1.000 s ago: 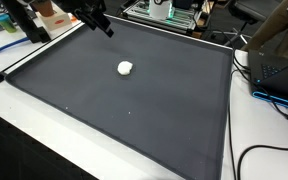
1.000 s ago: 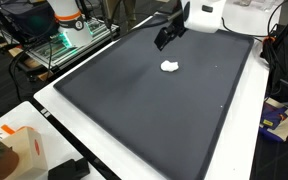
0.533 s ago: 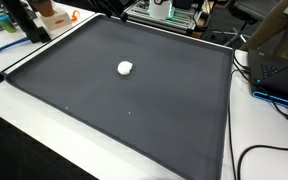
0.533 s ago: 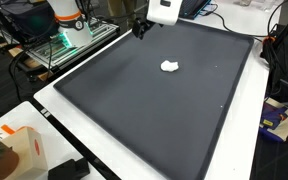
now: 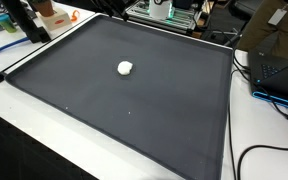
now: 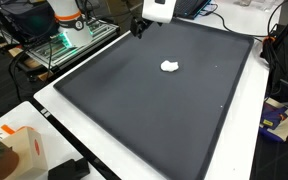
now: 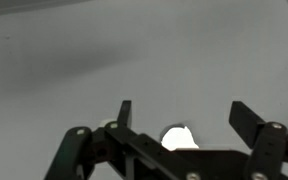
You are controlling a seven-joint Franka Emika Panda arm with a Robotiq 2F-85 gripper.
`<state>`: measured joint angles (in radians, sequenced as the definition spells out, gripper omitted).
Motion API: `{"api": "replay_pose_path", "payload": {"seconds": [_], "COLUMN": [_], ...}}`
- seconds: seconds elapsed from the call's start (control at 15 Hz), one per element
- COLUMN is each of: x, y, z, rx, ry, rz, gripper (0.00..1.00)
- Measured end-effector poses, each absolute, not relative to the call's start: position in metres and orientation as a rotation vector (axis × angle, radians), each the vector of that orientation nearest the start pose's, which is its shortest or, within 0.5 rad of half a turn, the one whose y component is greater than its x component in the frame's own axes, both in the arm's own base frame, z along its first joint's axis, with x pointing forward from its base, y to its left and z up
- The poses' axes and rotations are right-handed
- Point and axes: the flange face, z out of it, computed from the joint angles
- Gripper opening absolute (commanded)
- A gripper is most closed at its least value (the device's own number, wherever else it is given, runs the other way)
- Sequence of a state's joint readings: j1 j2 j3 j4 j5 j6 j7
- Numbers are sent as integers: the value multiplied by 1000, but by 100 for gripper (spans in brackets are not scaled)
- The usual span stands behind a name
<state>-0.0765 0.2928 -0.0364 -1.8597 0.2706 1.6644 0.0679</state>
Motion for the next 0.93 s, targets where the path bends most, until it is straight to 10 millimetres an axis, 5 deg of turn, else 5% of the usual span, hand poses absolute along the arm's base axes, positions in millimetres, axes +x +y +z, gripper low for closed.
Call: {"api": "replay_pose_path", "payload": {"seconds": [0.4, 0.8, 0.93], "x": [560, 479, 471], "y": [-30, 5, 8], "z": [333, 319, 323], "rx": [-2796, -2811, -2816], "ry": [365, 263, 256], "rz": [699, 808, 800], "gripper": [100, 100, 100]}}
